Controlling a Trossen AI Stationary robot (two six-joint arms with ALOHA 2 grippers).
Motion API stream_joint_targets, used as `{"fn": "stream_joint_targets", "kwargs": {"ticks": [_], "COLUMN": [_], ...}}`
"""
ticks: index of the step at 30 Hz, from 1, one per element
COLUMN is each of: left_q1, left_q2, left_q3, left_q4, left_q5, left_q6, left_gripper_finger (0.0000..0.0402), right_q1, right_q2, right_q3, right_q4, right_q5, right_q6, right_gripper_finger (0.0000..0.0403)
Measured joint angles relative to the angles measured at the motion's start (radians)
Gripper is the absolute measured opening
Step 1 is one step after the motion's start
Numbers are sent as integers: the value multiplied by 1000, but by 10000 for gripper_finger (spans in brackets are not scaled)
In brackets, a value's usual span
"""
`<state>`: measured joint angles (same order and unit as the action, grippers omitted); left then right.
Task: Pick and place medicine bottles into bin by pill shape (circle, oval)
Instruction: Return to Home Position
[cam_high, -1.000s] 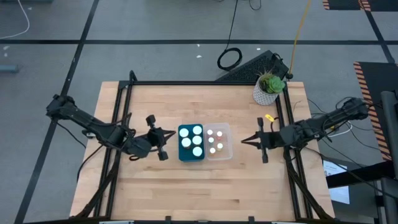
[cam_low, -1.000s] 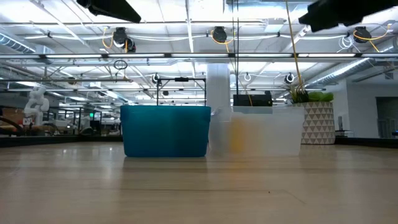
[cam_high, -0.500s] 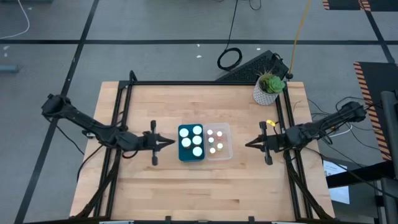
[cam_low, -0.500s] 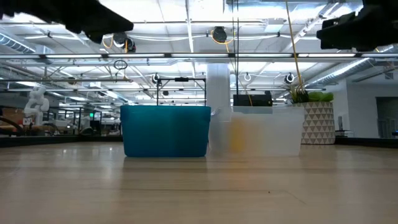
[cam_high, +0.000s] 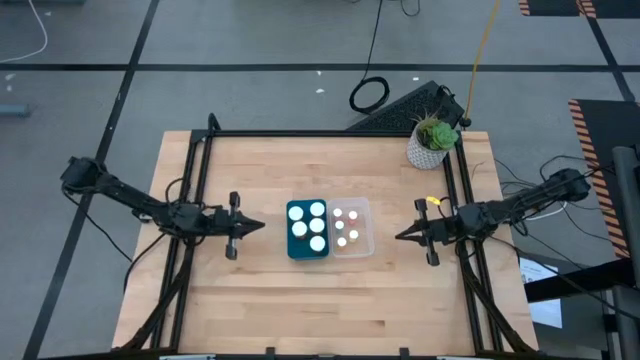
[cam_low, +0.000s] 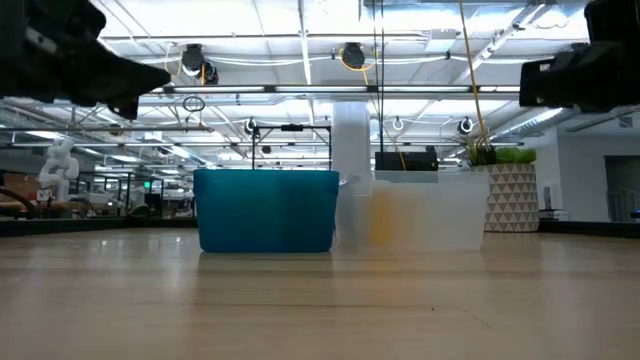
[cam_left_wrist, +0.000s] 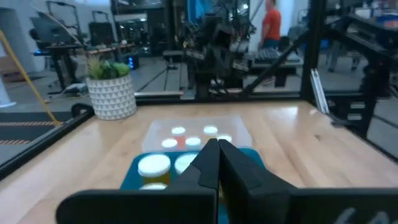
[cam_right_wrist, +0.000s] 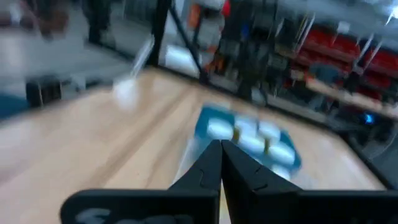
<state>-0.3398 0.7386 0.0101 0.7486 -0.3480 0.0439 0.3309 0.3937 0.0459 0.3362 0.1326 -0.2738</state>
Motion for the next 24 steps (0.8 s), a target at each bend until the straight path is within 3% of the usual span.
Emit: {"fn": "stream_joint_targets", "kwargs": {"ticks": [11, 24], "left_q1": [16, 107], "left_q2": [-44, -246], "left_q3": [0, 0], "left_q4": [-62, -259], "left_q5": [86, 211], "left_q6": [63, 60], "left_gripper_finger": [4, 5], "right_q1": [-106, -115], "right_q2": [-28, -99], "right_q3": [-27, -29], "right_q4": [24, -53], "right_q5": [-86, -89], "right_q6": [7, -27], "right_gripper_finger": [0, 0]}}
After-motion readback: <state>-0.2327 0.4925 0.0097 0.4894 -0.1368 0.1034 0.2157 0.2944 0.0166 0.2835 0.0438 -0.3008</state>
